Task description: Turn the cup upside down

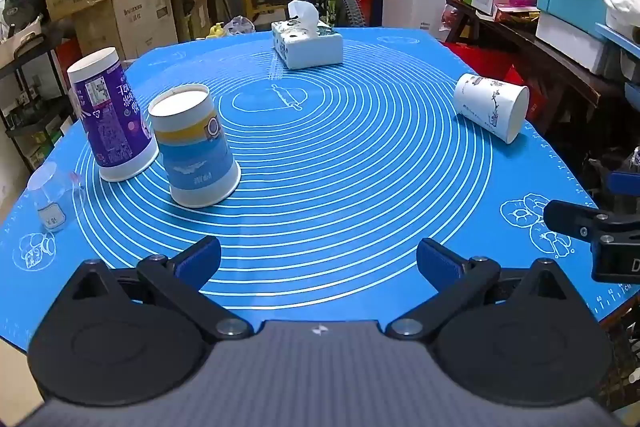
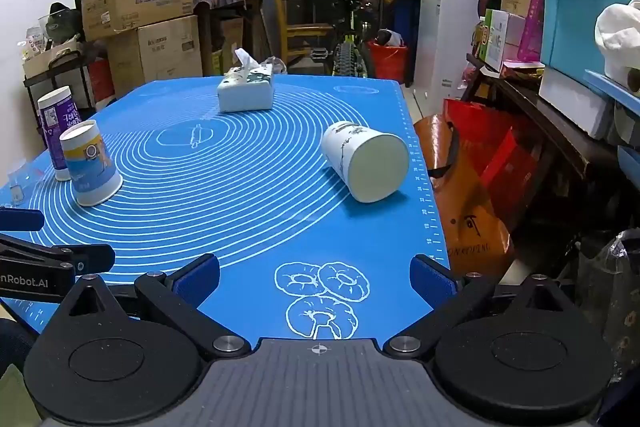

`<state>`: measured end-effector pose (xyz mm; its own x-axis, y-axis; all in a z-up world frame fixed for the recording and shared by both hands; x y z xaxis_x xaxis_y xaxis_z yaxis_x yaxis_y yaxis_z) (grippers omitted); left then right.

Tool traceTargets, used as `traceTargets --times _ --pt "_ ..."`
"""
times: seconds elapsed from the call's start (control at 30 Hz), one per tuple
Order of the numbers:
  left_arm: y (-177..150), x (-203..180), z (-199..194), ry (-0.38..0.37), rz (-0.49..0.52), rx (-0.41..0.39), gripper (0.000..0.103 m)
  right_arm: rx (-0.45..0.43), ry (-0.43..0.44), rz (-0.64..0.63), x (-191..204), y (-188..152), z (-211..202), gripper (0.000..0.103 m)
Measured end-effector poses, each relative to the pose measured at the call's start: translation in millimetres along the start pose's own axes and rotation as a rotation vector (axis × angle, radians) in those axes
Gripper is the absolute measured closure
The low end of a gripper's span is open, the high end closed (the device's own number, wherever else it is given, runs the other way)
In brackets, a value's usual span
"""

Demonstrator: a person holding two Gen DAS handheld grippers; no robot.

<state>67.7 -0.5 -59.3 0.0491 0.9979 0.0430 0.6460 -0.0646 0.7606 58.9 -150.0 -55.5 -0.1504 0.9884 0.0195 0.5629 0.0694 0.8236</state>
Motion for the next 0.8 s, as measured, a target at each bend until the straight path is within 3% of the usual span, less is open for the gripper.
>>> traceTargets --times 0.8 --pt "-1.9 0.5 3.1 0.004 0.004 0.015 0.000 0.009 0.002 0.001 -4.7 -4.3 3.6 0.002"
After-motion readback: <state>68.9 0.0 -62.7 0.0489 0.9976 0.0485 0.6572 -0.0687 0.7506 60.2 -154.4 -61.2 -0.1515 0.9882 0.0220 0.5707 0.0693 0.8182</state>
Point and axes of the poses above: each gripper's, at about its wrist camera, not at the fingertips, and z roughly the way its jaws point, x to its left, y to its top, the point moved 9 cm from there along z, roughly the way its jaws point, and after that the axes turned 1 degree about -x, right-handed, at the moved point
